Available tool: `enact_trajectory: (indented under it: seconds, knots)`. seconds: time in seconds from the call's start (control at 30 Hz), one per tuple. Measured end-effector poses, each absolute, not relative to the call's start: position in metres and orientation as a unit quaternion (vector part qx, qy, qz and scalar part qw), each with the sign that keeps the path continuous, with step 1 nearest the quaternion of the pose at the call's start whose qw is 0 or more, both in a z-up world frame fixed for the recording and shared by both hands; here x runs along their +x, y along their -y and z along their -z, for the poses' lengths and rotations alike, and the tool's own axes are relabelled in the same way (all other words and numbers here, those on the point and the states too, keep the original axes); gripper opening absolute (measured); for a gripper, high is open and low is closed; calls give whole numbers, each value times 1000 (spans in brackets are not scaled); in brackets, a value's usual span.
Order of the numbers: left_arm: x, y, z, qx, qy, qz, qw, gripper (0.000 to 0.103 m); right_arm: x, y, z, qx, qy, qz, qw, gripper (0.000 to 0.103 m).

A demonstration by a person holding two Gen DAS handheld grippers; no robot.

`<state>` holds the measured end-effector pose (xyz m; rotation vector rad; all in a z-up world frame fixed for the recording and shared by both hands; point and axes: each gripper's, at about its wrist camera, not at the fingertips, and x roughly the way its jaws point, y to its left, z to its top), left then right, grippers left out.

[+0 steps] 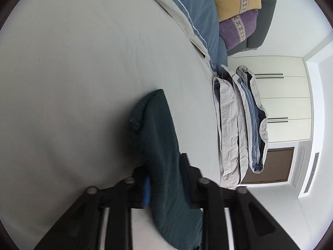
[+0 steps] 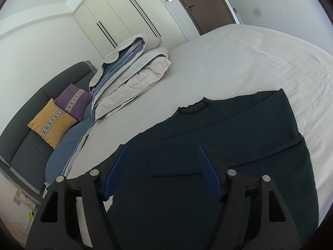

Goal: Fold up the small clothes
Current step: 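Grasp the other sleeve cuff with the left gripper, then fold the sleeve across the body with the left gripper while the right gripper pins the sweater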

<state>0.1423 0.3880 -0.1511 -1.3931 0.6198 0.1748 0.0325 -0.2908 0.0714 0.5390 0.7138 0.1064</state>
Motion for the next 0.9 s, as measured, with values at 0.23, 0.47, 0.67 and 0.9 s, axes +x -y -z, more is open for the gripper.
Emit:
enact_trajectory:
  seconds: [0.23, 0.47, 0.67, 0.9]
  knots:
    - [166, -289, 56, -419, -308, 4, 854, 8, 35, 309, -43, 284, -364, -45, 886, 64]
    - [179, -73, -2, -149, -337, 138, 919, 8, 30, 345, -19, 320, -367, -25, 873, 64]
    - [183, 85, 45, -17, -396, 207, 894, 9, 22, 380, 0, 342, -375, 2, 862, 64]
    - [177, 106, 71, 15, -428, 219, 877, 62, 32, 399, 26, 347, -413, 8, 842, 64]
